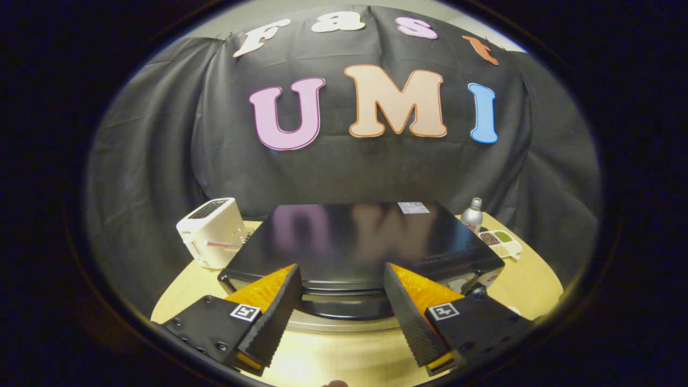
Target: Open the toaster oven, put the food inside, and close the toaster oven door.
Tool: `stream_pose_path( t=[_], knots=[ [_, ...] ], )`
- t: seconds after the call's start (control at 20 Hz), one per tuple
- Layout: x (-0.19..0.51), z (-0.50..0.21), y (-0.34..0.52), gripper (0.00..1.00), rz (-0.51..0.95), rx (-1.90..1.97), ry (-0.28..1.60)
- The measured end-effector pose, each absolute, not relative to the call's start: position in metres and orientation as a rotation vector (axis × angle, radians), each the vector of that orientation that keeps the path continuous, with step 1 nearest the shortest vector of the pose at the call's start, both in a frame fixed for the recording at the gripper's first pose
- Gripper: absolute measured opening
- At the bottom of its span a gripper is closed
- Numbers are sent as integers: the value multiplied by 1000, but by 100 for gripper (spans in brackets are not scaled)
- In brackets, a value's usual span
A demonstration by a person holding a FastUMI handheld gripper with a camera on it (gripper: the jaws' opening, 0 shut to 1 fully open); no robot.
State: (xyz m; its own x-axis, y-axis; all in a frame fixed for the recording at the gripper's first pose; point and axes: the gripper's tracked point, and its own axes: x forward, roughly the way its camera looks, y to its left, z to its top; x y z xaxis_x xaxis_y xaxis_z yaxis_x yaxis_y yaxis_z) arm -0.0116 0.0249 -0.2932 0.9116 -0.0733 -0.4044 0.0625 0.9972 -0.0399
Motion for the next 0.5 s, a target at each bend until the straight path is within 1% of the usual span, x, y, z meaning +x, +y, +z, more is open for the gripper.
stream_pose_path(
  t=[0.5],
  knots=[
    [-19, -296, 24, 98, -75, -28, 458]
  ],
)
